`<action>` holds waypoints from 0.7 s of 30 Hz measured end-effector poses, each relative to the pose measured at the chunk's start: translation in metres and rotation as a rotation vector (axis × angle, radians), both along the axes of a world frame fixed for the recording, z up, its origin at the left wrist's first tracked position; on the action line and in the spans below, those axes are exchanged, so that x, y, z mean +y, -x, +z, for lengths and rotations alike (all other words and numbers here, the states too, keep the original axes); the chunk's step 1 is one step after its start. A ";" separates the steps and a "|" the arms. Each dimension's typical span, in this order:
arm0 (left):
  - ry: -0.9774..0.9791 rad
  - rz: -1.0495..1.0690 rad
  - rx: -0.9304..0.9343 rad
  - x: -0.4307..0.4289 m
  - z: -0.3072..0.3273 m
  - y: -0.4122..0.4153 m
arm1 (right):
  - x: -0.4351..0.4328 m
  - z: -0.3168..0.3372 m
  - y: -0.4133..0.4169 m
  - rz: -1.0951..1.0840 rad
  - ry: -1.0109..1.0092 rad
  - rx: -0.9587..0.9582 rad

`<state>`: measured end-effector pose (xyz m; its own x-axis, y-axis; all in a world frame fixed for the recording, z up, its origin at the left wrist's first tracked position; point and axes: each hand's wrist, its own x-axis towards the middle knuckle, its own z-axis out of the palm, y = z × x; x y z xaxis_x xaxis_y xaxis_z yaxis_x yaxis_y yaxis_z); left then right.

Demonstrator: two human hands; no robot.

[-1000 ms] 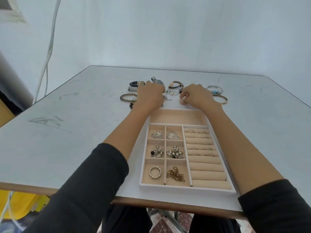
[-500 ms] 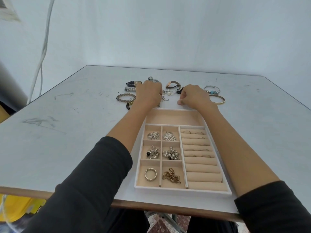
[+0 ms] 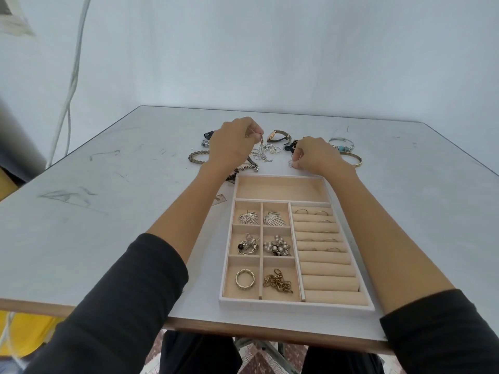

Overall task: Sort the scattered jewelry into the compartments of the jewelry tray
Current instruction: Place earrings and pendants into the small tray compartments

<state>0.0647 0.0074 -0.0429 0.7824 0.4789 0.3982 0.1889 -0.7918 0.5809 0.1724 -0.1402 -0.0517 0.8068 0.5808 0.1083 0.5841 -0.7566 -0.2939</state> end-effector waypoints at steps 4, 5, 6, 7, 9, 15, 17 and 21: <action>0.105 -0.031 -0.114 0.003 0.009 0.005 | 0.000 -0.002 -0.002 -0.028 -0.030 -0.004; 0.141 -0.048 -0.156 0.003 0.011 0.008 | 0.000 -0.002 -0.002 -0.029 -0.031 -0.009; 0.173 -0.064 -0.198 0.003 0.013 0.011 | 0.000 -0.003 -0.002 -0.030 -0.035 -0.010; 0.194 -0.080 -0.233 0.001 0.015 0.015 | 0.000 -0.003 -0.002 -0.031 -0.045 -0.008; 0.206 -0.100 -0.283 -0.001 0.019 0.023 | -0.001 -0.002 -0.001 -0.030 -0.077 0.000; 0.286 -0.127 -0.394 -0.012 0.022 0.054 | -0.005 0.009 0.011 0.005 -0.323 0.176; 0.334 -0.137 -0.422 -0.016 0.021 0.066 | -0.007 0.014 0.016 0.010 -0.406 0.212; 0.437 -0.161 -0.460 -0.023 0.019 0.089 | -0.011 0.024 0.028 0.054 -0.528 0.271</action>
<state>-0.0238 -0.0155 -0.0237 0.6541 0.5633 0.5049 -0.2572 -0.4621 0.8487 0.1444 -0.1514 -0.0281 0.8166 0.5457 0.1880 0.4696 -0.4389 -0.7660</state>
